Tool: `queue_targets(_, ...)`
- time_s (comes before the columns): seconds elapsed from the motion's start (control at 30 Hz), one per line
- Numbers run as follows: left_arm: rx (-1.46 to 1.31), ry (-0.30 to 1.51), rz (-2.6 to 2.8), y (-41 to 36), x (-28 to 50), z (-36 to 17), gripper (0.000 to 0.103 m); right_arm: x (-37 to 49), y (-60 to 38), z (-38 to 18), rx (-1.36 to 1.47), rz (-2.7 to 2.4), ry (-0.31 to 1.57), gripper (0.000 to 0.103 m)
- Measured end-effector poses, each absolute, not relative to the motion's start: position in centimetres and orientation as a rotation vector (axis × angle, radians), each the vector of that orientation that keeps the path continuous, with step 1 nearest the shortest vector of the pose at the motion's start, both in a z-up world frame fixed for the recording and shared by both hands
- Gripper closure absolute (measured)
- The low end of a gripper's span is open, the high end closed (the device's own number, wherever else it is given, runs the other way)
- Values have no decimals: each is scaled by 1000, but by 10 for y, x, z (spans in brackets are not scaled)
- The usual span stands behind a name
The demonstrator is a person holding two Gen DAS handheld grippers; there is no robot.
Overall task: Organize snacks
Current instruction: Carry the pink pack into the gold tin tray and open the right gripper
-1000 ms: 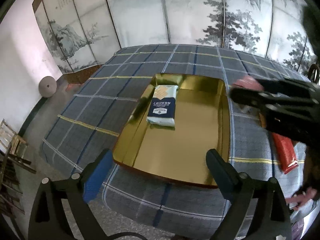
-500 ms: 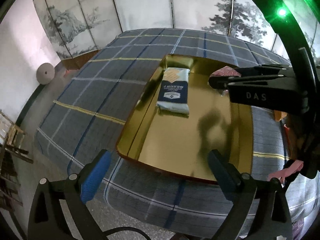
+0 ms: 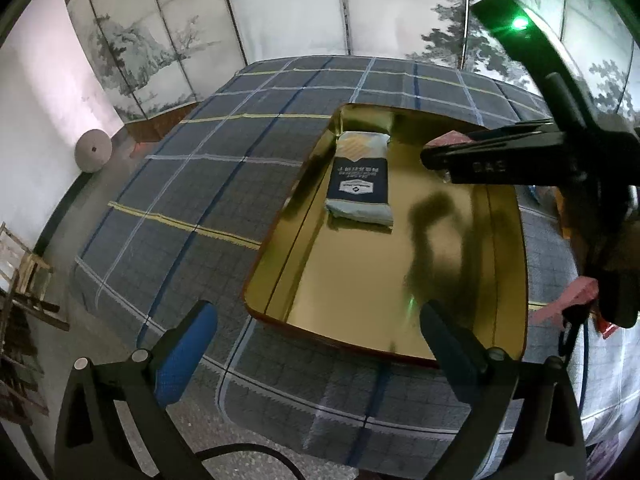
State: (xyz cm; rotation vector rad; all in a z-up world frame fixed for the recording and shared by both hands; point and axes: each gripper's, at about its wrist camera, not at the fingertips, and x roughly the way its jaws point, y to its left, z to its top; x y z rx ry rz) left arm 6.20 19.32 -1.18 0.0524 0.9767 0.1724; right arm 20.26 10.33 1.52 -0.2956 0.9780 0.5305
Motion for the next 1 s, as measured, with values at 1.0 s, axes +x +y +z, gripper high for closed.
queue_targets(1.0, 26, 948, 112, 191, 56, -4, 1, 211, 112, 1, -233, 538, 1004, 54)
